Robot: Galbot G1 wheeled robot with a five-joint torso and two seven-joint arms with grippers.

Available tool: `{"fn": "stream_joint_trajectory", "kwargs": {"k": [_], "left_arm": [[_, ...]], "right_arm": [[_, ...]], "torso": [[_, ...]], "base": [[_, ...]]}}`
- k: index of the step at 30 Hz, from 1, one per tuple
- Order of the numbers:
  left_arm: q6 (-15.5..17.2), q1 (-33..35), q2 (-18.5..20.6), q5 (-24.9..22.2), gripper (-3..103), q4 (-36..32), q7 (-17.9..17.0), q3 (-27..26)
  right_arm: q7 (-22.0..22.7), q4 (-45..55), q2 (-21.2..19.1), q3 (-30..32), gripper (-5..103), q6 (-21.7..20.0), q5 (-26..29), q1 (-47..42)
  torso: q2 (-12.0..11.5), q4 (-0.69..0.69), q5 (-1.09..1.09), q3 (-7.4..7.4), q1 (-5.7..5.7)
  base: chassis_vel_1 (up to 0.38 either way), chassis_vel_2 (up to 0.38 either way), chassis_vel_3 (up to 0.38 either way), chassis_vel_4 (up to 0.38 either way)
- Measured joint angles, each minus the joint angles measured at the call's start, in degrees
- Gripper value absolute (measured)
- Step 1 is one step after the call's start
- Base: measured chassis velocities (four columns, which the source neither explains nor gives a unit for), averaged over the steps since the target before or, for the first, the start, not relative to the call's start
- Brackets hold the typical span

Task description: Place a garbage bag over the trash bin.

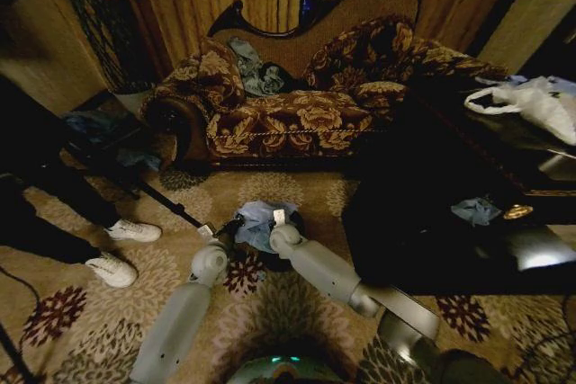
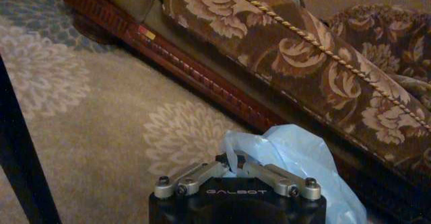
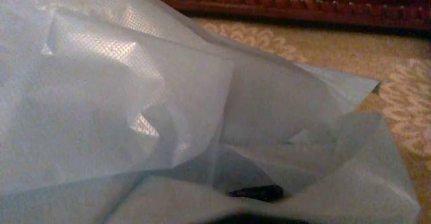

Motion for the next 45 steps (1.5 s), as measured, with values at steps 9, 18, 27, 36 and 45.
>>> {"fn": "stream_joint_trajectory", "kwargs": {"k": [9,18,27,36,45], "left_arm": [[0.0,-0.1,-0.2,0.0,0,-0.3,-0.2,0.2],[-0.1,-0.6,-0.4,0.1,0,0.2,-0.4,0.3],[-0.6,0.0,-0.2,0.2,0,0.2,-0.1,0.2],[-0.7,-0.4,0.0,0.0,0,0.4,0.0,0.2],[-0.7,-0.4,0.2,-0.1,0,0.6,0.2,0.4]], "right_arm": [[2.9,1.7,-0.5,-0.5,100,-0.5,3.0,0.2],[3.8,12.5,-5.3,0.6,100,-1.1,11.6,-1.5],[9.6,16.4,-5.2,7.2,100,-3.7,27.0,-0.1],[13.8,20.7,-7.0,10.7,100,-6.9,38.9,-0.9],[14.6,30.0,-12.1,12.1,100,-6.7,41.3,-1.6]], "torso": [[0.0,0.0,0.0,0.0,0.0],[0.0,-0.01,0.01,0.0,0.0],[0.0,0.0,0.0,0.0,0.0],[0.0,0.0,0.01,0.0,0.0],[0.0,0.0,0.01,0.0,0.0]], "base": [[0.0,0.0,0.0,0.0],[0.0,0.0,0.0,0.0],[0.0,0.0,0.0,0.0],[0.0,0.0,0.0,0.0],[0.0,0.0,0.0,0.0]]}}
